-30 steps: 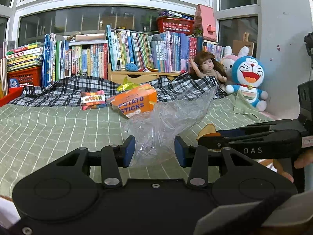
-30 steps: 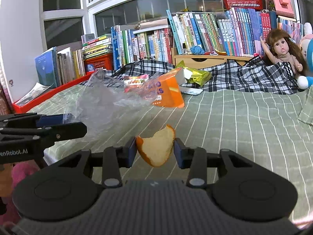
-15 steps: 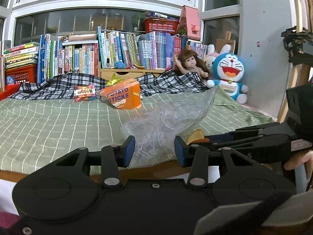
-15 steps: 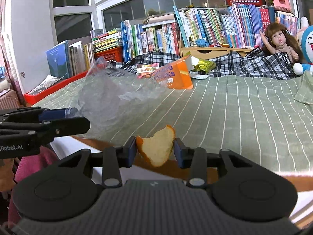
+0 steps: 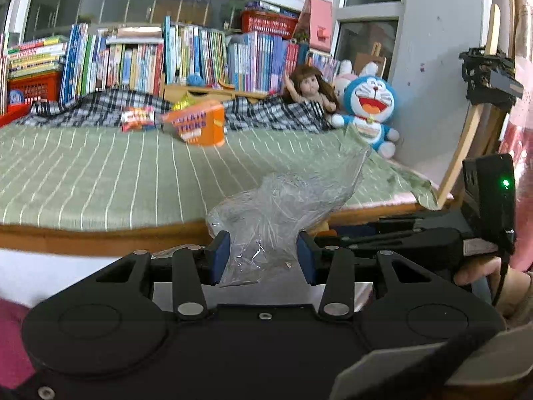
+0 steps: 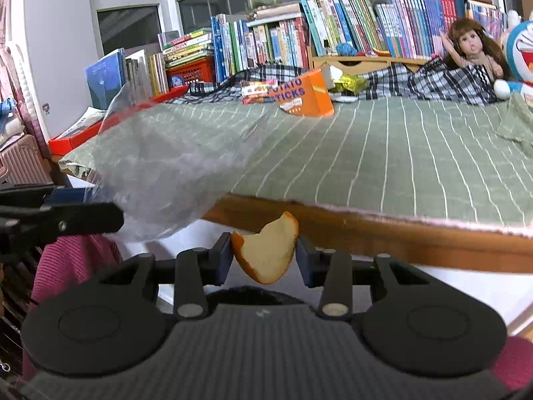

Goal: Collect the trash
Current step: 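Carry the plastic bag and bread crust over the bed edge down into the bin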

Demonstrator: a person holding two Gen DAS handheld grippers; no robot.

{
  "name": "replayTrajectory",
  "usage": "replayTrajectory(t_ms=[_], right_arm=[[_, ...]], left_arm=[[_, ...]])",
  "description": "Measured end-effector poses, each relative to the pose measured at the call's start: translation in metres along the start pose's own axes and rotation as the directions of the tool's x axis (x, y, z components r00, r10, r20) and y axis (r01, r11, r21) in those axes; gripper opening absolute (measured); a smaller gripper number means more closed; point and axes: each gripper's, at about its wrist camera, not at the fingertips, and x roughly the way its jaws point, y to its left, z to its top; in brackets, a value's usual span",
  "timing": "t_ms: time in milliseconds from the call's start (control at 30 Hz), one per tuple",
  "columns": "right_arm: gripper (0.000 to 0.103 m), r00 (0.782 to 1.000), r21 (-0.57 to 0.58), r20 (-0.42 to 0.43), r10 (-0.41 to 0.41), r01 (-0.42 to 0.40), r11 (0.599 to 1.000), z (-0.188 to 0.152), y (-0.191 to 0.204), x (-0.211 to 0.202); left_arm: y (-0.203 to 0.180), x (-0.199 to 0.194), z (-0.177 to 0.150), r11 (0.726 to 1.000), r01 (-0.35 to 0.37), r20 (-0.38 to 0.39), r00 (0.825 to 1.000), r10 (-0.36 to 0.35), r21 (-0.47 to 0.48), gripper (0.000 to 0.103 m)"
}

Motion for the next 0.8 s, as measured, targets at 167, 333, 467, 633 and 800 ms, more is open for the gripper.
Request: replayTrajectory(t_ms=[167, 333, 467, 633, 800], right_arm=[[0.046, 0.998, -0.023, -0.052, -0.029, 0.028, 0.999, -0.017, 0.001, 0.009], [0.046, 0.991, -0.008, -0.124, -0.048, 0.047, 0.999, -0.035, -0.003, 0.028], [0.046, 0.984, 0.016, -0.172, -0.048, 0.051, 0.999, -0.047, -0.006, 0.046], [0.047, 0.971, 0.042, -0.232, -0.049, 0.06, 0.997, -0.062, -0.009, 0.069], [0.047, 0.956, 0.05, -0.289, -0.051, 0.068, 0.996, -0.076, -0.012, 0.09]], left_arm=[[0.0, 0.009, -0.02, 1.0, -0.008, -0.076, 0.997, 0.008, -0.009, 0.041], [0.007, 0.036, -0.036, 0.996, -0.075, -0.164, 0.984, 0.067, -0.043, 0.041], [0.019, 0.07, -0.047, 0.984, -0.129, -0.27, 0.959, 0.091, -0.126, 0.041], [0.033, 0.118, -0.07, 0.968, -0.185, -0.384, 0.917, 0.108, -0.171, 0.041], [0.046, 0.153, -0.091, 0.956, -0.233, -0.467, 0.875, 0.126, -0.179, 0.041]])
